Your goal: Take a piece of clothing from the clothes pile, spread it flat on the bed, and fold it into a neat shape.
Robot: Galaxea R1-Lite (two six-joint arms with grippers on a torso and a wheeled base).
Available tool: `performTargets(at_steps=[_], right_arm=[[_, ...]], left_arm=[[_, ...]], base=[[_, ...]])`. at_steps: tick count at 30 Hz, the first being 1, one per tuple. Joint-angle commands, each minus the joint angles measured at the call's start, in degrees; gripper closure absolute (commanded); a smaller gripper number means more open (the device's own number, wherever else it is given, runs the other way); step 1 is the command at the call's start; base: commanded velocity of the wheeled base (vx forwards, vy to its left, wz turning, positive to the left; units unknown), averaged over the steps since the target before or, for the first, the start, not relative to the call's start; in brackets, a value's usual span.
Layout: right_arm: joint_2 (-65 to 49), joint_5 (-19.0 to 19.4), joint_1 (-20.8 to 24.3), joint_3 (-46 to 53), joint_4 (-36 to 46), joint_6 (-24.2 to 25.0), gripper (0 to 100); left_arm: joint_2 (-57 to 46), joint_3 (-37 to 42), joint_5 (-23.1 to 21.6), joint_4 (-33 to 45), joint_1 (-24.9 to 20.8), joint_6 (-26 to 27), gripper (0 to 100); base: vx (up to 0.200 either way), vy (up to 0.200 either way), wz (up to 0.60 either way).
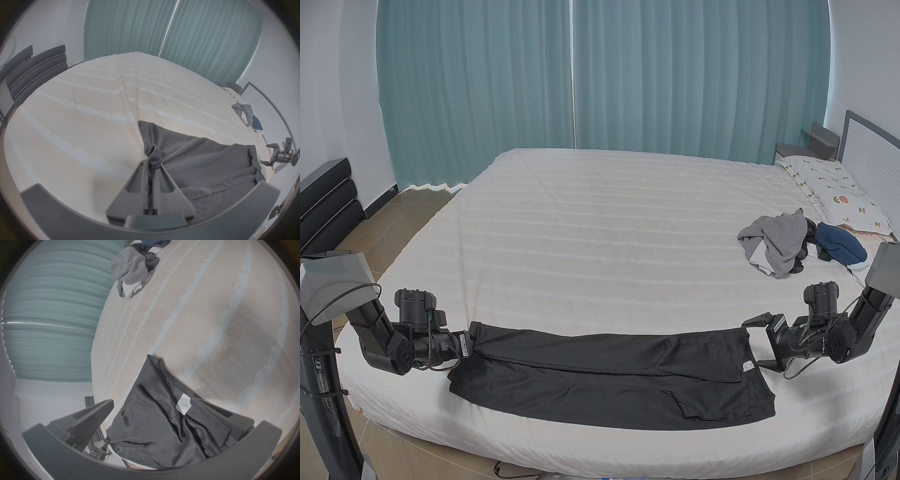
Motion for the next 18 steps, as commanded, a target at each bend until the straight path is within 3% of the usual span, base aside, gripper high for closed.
performTargets(at_steps=[1,8,9,18], right_arm=[[0.04,0.08,0.0,0.04,-0.02,-0.01,0],[-0.05,0.08,0.0,0.04,-0.02,-0.01,0],[0.04,0.08,0.0,0.04,-0.02,-0.01,0],[0.04,0.08,0.0,0.04,-0.02,-0.01,0]], left_arm=[[-0.07,0.04,0.03,-0.22,0.03,-0.01,100],[0.11,0.47,-0.05,-0.48,0.12,-0.01,100],[0.11,0.47,-0.05,-0.48,0.12,-0.01,0],[0.46,0.39,-0.67,-0.83,-0.68,-0.27,0]], base=[[0.0,0.0,0.0],[0.0,0.0,0.0],[0.0,0.0,0.0],[0.0,0.0,0.0]])
